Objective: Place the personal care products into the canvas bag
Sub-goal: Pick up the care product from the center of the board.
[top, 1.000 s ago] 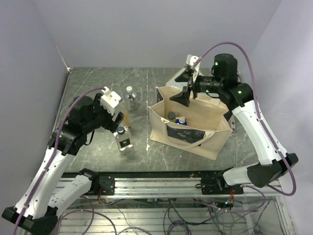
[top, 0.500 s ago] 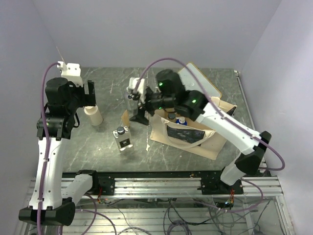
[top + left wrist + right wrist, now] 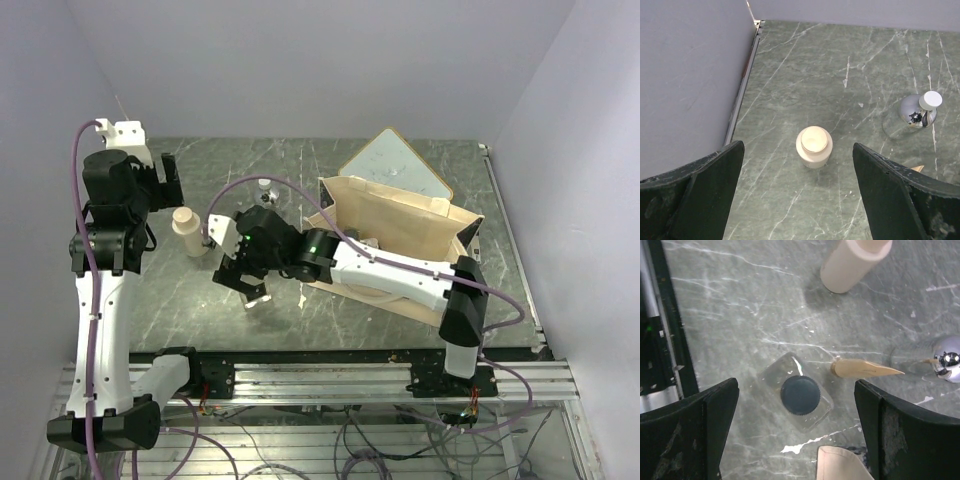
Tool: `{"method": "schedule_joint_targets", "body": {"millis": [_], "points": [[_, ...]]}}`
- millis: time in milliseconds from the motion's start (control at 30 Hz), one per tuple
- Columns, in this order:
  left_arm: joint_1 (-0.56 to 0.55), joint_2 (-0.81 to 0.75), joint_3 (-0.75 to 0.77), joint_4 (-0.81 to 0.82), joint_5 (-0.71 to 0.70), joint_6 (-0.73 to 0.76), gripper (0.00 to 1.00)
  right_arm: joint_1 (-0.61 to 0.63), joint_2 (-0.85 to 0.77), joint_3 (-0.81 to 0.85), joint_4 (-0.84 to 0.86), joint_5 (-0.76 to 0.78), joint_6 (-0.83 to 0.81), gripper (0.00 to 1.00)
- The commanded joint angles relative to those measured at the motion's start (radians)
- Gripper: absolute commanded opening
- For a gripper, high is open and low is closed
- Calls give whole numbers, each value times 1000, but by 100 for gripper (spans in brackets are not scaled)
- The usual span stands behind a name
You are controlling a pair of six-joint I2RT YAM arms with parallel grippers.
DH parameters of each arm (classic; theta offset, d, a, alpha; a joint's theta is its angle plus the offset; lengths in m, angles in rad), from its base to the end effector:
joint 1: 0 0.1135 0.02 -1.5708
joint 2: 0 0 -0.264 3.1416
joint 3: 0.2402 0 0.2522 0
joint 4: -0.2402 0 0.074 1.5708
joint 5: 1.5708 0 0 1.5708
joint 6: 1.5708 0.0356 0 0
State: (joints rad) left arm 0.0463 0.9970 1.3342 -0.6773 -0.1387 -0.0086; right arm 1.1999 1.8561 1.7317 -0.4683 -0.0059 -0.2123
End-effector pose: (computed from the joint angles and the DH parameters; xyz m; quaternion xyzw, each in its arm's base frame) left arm 0.1906 0.0138 0.4364 -0.0623 0.8132 0.0674 0.5747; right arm 0.1577 0.4062 0.3347 -0.5739 0.6708 0.2250 0.4124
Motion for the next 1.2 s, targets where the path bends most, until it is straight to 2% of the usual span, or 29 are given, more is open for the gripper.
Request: {"method": "schedule_joint_targets", "body": {"millis": [0,367,967,1167], "points": [[21,-11,30,42,-8,-14,99,21,46,18,87,138,8,100],[26,-24,9,74,36,-4,99,35,112,-13,120,220,-20,100],[26,-40,-40,88,135,9,99,30,-11,-181,157,250,-42,100],[26,-48,-40,84,149,16,99,5,-49,-222,157,183,-13,100]]}}
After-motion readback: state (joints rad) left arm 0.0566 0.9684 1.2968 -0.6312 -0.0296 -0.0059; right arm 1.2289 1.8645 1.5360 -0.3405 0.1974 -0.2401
